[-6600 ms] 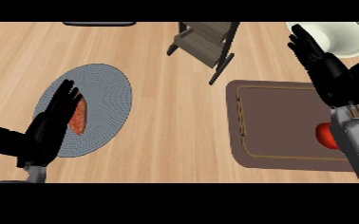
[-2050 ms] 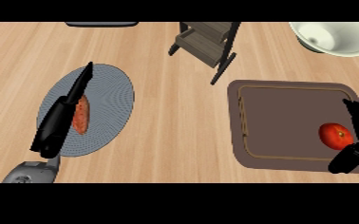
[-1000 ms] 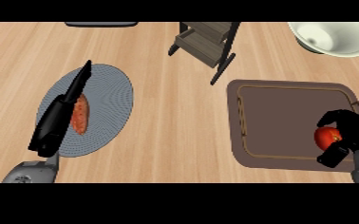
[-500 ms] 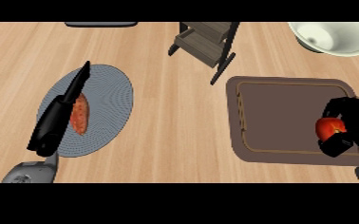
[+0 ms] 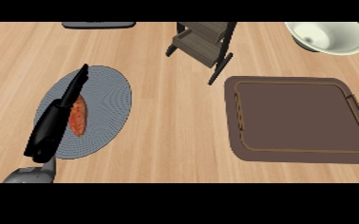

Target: Pick the tomato from the tray and place it in the tiered basket

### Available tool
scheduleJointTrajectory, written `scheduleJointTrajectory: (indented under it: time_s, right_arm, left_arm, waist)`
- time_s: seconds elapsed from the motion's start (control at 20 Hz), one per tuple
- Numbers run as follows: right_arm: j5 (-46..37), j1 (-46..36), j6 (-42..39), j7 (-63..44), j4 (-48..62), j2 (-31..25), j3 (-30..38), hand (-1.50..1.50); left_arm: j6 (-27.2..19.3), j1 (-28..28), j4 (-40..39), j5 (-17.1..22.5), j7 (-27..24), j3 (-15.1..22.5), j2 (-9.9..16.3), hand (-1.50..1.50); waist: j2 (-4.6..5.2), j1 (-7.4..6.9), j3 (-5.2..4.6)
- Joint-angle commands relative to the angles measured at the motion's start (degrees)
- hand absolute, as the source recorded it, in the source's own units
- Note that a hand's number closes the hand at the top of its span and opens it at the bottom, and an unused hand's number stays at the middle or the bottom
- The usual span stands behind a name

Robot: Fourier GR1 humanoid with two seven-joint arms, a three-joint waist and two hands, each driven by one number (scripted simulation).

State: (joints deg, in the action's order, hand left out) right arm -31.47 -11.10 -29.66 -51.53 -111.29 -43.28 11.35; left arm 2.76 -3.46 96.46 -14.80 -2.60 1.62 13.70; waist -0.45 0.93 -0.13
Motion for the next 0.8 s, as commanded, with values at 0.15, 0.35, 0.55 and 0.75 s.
scheduleJointTrajectory:
  time_s: [0.15, 0.35, 0.55, 0.75]
  right_arm:
    - [14.8, -13.3, -5.1, -12.6, -5.2, 0.3, 12.4, 1.50]
    - [23.7, -21.3, -7.7, -16.9, -6.2, -4.0, 14.5, 1.50]
    - [24.7, -34.3, -6.1, -17.2, 0.9, -10.6, 7.4, 1.50]
    - [24.4, -45.4, -2.4, -20.0, 5.6, -12.4, 0.8, 1.50]
  left_arm:
    - [0.5, -0.2, -2.4, 0.1, -2.3, -0.5, 0.0, 0.00]
    - [0.8, -2.0, 0.3, -0.2, 0.8, -0.8, 0.2, 0.00]
    - [0.4, -2.5, -2.8, -1.3, -1.8, -0.2, -0.5, 0.00]
    - [1.2, -1.8, 0.8, -0.7, 1.8, 0.9, -1.4, 0.00]
  waist:
    - [0.04, -0.57, -0.09]
    - [0.10, -0.83, -0.01]
    - [0.42, -1.72, -0.07]
    - [0.45, -2.85, -0.16]
